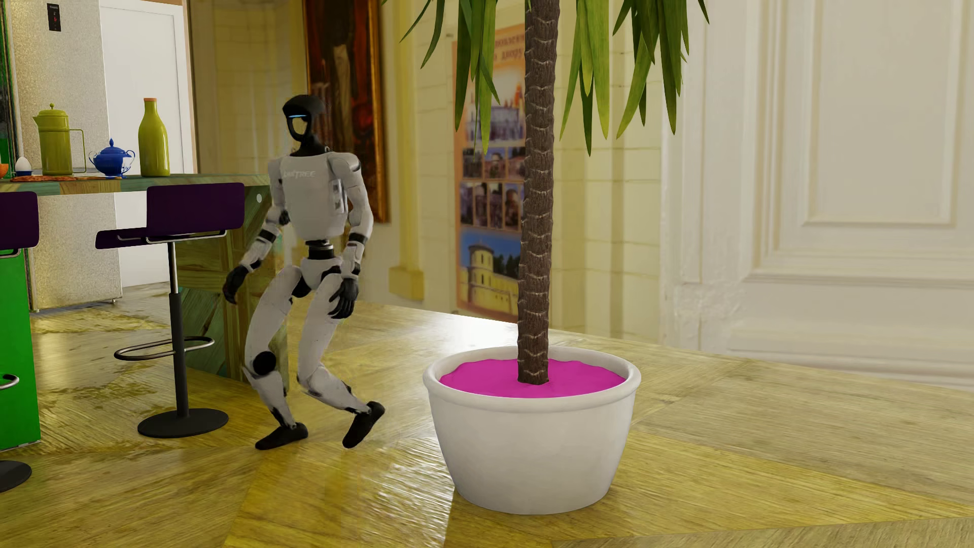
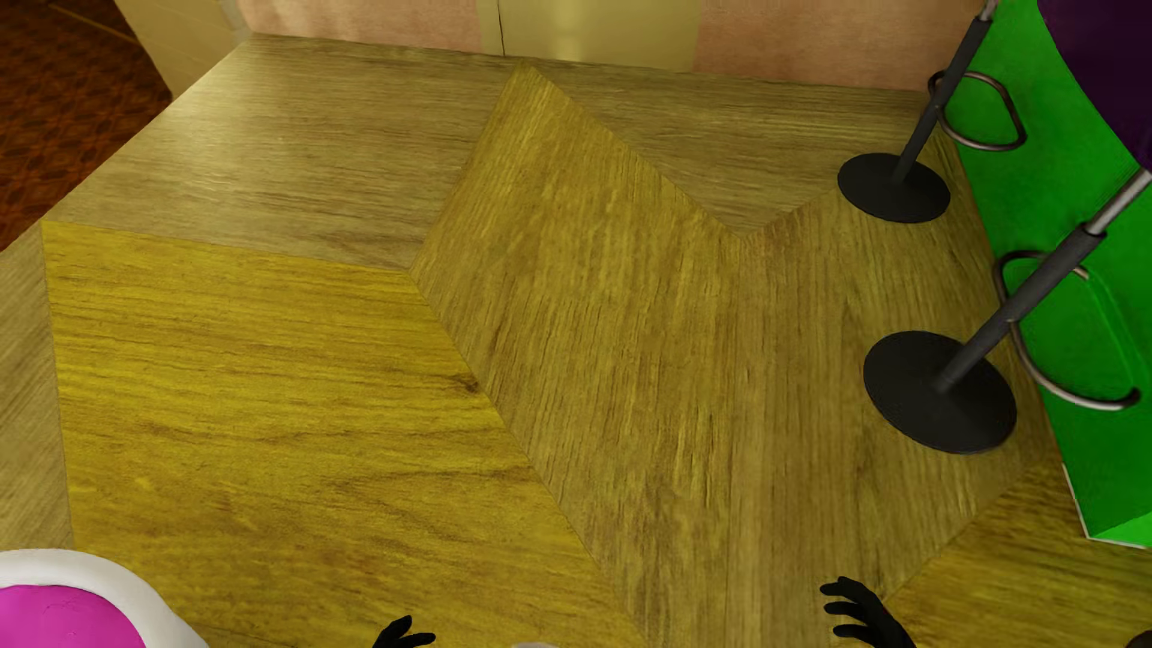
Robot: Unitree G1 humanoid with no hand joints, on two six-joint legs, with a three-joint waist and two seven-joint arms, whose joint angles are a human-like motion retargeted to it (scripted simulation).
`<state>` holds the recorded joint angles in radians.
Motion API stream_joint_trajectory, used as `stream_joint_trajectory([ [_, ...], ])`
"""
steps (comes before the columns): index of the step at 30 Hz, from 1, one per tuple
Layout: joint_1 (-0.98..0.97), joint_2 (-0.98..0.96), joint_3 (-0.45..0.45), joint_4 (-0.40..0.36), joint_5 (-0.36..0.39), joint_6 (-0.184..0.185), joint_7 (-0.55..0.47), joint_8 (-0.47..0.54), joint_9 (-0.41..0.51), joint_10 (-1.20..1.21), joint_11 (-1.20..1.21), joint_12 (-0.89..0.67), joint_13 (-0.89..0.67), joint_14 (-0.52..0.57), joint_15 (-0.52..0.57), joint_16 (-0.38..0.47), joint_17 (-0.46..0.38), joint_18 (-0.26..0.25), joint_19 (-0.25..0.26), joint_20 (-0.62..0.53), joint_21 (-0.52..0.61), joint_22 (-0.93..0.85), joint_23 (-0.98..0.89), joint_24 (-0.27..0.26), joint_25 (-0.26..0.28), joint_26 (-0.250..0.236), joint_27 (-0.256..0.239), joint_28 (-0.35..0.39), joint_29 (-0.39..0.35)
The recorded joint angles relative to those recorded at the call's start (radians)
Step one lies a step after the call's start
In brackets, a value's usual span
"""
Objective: Avoid the plant
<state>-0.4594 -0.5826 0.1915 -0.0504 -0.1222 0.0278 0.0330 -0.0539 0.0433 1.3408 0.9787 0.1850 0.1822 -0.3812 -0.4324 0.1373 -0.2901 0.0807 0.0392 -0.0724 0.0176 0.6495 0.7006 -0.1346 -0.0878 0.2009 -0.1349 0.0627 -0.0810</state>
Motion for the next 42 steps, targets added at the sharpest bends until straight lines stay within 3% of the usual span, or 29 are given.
stream_joint_trajectory([
  [2, -0.087, 0.153, 0.057, 0.067, -0.028, 0.028, 0.067, -0.084, -0.019, -0.078, -0.088, 0.022, -0.028, -0.047, -0.061, 0.025, 0.076, -0.014, 0.081, 0.047, 0.057, -0.020, -0.110, 0.007, 0.065, -0.023, 0.114, -0.091, -0.056],
  [3, -0.117, 0.181, 0.074, 0.079, -0.016, 0.039, 0.047, -0.072, -0.038, -0.181, -0.089, 0.076, -0.095, -0.085, -0.067, 0.042, 0.113, -0.030, 0.057, 0.038, 0.068, -0.054, -0.121, 0.029, 0.096, -0.039, 0.132, -0.106, -0.073],
  [4, -0.091, 0.159, 0.053, 0.082, 0.012, 0.052, 0.012, -0.001, -0.045, -0.289, -0.006, 0.114, -0.172, -0.107, -0.019, 0.051, 0.143, -0.053, 0.075, 0.008, 0.064, 0.018, -0.080, 0.059, 0.119, -0.070, 0.112, -0.110, -0.074],
  [5, -0.013, 0.114, 0.000, 0.070, 0.037, 0.045, 0.026, 0.072, -0.022, -0.352, 0.116, 0.096, -0.198, -0.169, 0.081, 0.048, 0.180, 0.010, 0.096, -0.080, 0.051, 0.104, -0.052, 0.090, 0.133, -0.084, 0.070, -0.103, -0.064],
  [7, 0.033, 0.013, -0.113, 0.058, 0.084, -0.016, 0.054, 0.081, 0.064, -0.301, 0.051, 0.019, -0.116, -0.123, 0.062, 0.056, 0.108, -0.029, 0.104, -0.071, 0.041, 0.016, -0.078, 0.174, 0.108, -0.033, 0.047, -0.057, -0.013],
  [8, -0.017, -0.015, -0.163, 0.056, 0.110, -0.058, 0.066, 0.066, 0.090, -0.159, -0.083, 0.002, -0.088, 0.011, 0.135, 0.024, 0.088, -0.072, 0.089, 0.000, -0.009, -0.061, -0.031, 0.208, 0.080, -0.017, 0.052, -0.025, 0.011],
  [9, -0.082, 0.015, -0.165, 0.052, 0.122, -0.054, 0.029, 0.059, 0.090, -0.063, -0.092, -0.001, -0.046, 0.143, 0.112, 0.012, 0.055, -0.099, -0.007, -0.010, -0.036, -0.069, -0.018, 0.229, 0.054, -0.032, 0.076, -0.005, 0.020],
  [10, -0.126, 0.057, -0.153, 0.045, 0.118, -0.054, -0.008, 0.048, 0.099, -0.085, -0.100, -0.002, -0.018, 0.138, 0.072, 0.024, 0.049, -0.091, -0.064, -0.002, -0.055, -0.044, -0.047, 0.241, 0.034, -0.063, 0.113, -0.009, 0.017],
  [11, -0.160, 0.071, -0.145, 0.073, 0.110, -0.042, -0.053, 0.025, 0.112, -0.258, -0.046, -0.003, -0.010, 0.054, 0.083, 0.010, 0.074, 0.044, -0.024, 0.046, -0.032, -0.043, -0.093, 0.258, 0.023, -0.090, 0.145, -0.029, 0.005],
  [12, -0.139, 0.023, -0.148, 0.110, 0.104, -0.049, -0.064, 0.029, 0.099, -0.414, 0.077, -0.005, -0.042, 0.014, 0.141, 0.030, 0.127, -0.082, 0.039, 0.026, 0.017, 0.013, -0.088, 0.279, 0.013, -0.119, 0.163, -0.050, -0.003],
  [15, -0.021, -0.052, -0.201, 0.077, 0.100, -0.096, -0.027, 0.070, 0.080, -0.471, 0.074, -0.002, -0.058, -0.022, 0.008, 0.037, 0.127, -0.059, 0.161, -0.002, 0.000, -0.015, -0.114, 0.225, 0.034, -0.180, 0.158, -0.076, 0.043],
  [17, -0.012, -0.076, -0.208, 0.058, 0.093, -0.124, -0.004, 0.040, 0.062, -0.404, -0.050, 0.006, -0.071, 0.021, 0.064, 0.027, 0.104, -0.040, 0.183, -0.035, -0.019, -0.054, -0.091, 0.157, 0.053, -0.217, 0.100, -0.080, 0.085],
  [18, -0.070, -0.040, -0.173, 0.036, 0.067, -0.137, 0.007, 0.034, 0.053, -0.265, -0.195, 0.021, -0.067, 0.119, 0.218, 0.023, 0.081, -0.056, 0.163, -0.020, -0.022, -0.118, -0.044, 0.134, 0.058, -0.215, 0.050, -0.087, 0.091],
  [19, -0.135, -0.022, -0.135, 0.028, 0.075, -0.104, -0.013, 0.030, 0.025, -0.164, -0.245, 0.028, -0.052, 0.184, 0.319, 0.019, 0.050, -0.084, 0.074, -0.016, -0.008, -0.120, -0.018, 0.118, 0.069, -0.213, 0.012, -0.101, 0.078],
  [20, -0.160, -0.002, -0.127, 0.039, 0.086, -0.047, -0.032, 0.005, 0.008, -0.191, -0.247, 0.023, -0.036, 0.116, 0.309, 0.031, 0.062, -0.095, -0.083, -0.027, 0.010, -0.077, -0.079, 0.110, 0.088, -0.200, 0.011, -0.119, 0.048],
  [21, -0.137, -0.011, -0.153, 0.075, 0.087, -0.008, -0.056, -0.005, -0.012, -0.350, -0.208, 0.019, -0.049, 0.027, 0.277, 0.057, 0.100, -0.094, -0.115, 0.009, 0.032, -0.011, -0.108, 0.115, 0.096, -0.174, 0.010, -0.138, 0.024],
  [23, -0.103, -0.028, -0.171, 0.102, 0.092, 0.021, -0.030, 0.028, -0.035, -0.441, -0.139, -0.010, -0.041, 0.072, 0.134, 0.073, 0.117, -0.095, -0.048, 0.018, 0.072, 0.026, -0.090, 0.120, 0.065, -0.085, 0.017, -0.122, 0.013],
  [25, -0.071, -0.003, -0.164, 0.086, 0.082, 0.009, -0.024, 0.052, -0.035, -0.491, -0.174, -0.012, 0.013, 0.094, 0.173, 0.050, 0.092, -0.094, 0.065, 0.029, 0.018, -0.023, -0.090, 0.109, 0.005, -0.029, 0.092, -0.120, 0.057],
  [26, -0.059, 0.003, -0.168, 0.086, 0.082, 0.002, -0.024, 0.051, -0.034, -0.521, -0.189, -0.002, 0.010, 0.111, 0.162, 0.035, 0.082, -0.097, 0.075, 0.028, 0.009, -0.012, -0.088, 0.103, -0.009, -0.027, 0.137, -0.121, 0.079],
  [29, -0.025, 0.057, -0.172, 0.093, 0.096, -0.027, -0.018, 0.050, -0.004, -0.557, -0.279, -0.010, 0.013, 0.072, 0.261, 0.039, 0.082, -0.090, -0.037, 0.004, 0.007, 0.001, -0.083, 0.085, 0.032, -0.072, 0.151, -0.128, 0.117],
  [30, -0.034, 0.057, -0.181, 0.087, 0.098, -0.025, -0.023, 0.053, -0.006, -0.524, -0.298, -0.010, 0.013, 0.017, 0.295, 0.047, 0.070, -0.017, -0.036, 0.020, 0.026, -0.008, -0.078, 0.085, 0.057, -0.096, 0.140, -0.131, 0.114],
  [31, -0.036, 0.062, -0.200, 0.088, 0.095, -0.015, -0.027, 0.050, -0.003, -0.509, -0.305, 0.012, 0.022, -0.022, 0.298, 0.056, 0.065, -0.020, 0.013, 0.024, 0.030, -0.025, -0.106, 0.093, 0.079, -0.121, 0.138, -0.128, 0.102],
  [32, -0.022, 0.054, -0.207, 0.096, 0.088, -0.019, -0.020, 0.054, -0.001, -0.532, -0.273, 0.006, 0.029, 0.019, 0.230, 0.084, 0.097, -0.164, 0.036, 0.037, 0.012, 0.003, -0.115, 0.108, 0.095, -0.138, 0.138, -0.126, 0.082],
  [33, -0.013, 0.040, -0.201, 0.098, 0.088, -0.019, -0.012, 0.053, -0.008, -0.567, -0.240, 0.000, 0.010, 0.099, 0.144, 0.079, 0.132, -0.094, 0.036, 0.053, 0.007, 0.007, -0.098, 0.127, 0.100, -0.137, 0.149, -0.114, 0.071],
  [35, -0.019, 0.020, -0.208, 0.078, 0.078, -0.041, -0.020, 0.069, -0.031, -0.591, -0.115, 0.034, -0.024, 0.156, 0.009, 0.054, 0.132, -0.101, 0.033, 0.057, 0.023, 0.014, -0.121, 0.145, 0.091, -0.138, 0.165, -0.089, 0.090],
  [38, -0.012, 0.063, -0.147, 0.070, 0.063, -0.075, -0.011, 0.065, -0.038, -0.585, -0.192, 0.069, -0.027, 0.115, 0.170, 0.037, 0.080, -0.098, 0.013, 0.022, 0.017, -0.001, -0.098, 0.114, 0.055, -0.119, 0.095, -0.116, 0.147],
  [40, -0.022, 0.090, -0.154, 0.078, 0.080, -0.050, -0.013, 0.066, -0.044, -0.547, -0.251, 0.082, -0.014, -0.008, 0.250, 0.021, 0.095, -0.050, -0.027, 0.032, 0.026, -0.002, -0.106, 0.104, 0.044, -0.103, 0.084, -0.130, 0.152],
  [41, -0.031, 0.103, -0.172, 0.086, 0.091, -0.015, -0.026, 0.059, -0.044, -0.527, -0.280, 0.066, -0.006, -0.045, 0.270, 0.033, 0.078, -0.028, -0.002, 0.008, 0.030, 0.006, -0.104, 0.100, 0.047, -0.093, 0.088, -0.124, 0.148],
  [42, -0.021, 0.093, -0.185, 0.096, 0.095, -0.001, -0.020, 0.061, -0.043, -0.563, -0.264, 0.047, 0.014, 0.027, 0.213, 0.049, 0.083, -0.084, -0.013, 0.016, 0.026, 0.011, -0.117, 0.092, 0.052, -0.086, 0.110, -0.121, 0.133],
])
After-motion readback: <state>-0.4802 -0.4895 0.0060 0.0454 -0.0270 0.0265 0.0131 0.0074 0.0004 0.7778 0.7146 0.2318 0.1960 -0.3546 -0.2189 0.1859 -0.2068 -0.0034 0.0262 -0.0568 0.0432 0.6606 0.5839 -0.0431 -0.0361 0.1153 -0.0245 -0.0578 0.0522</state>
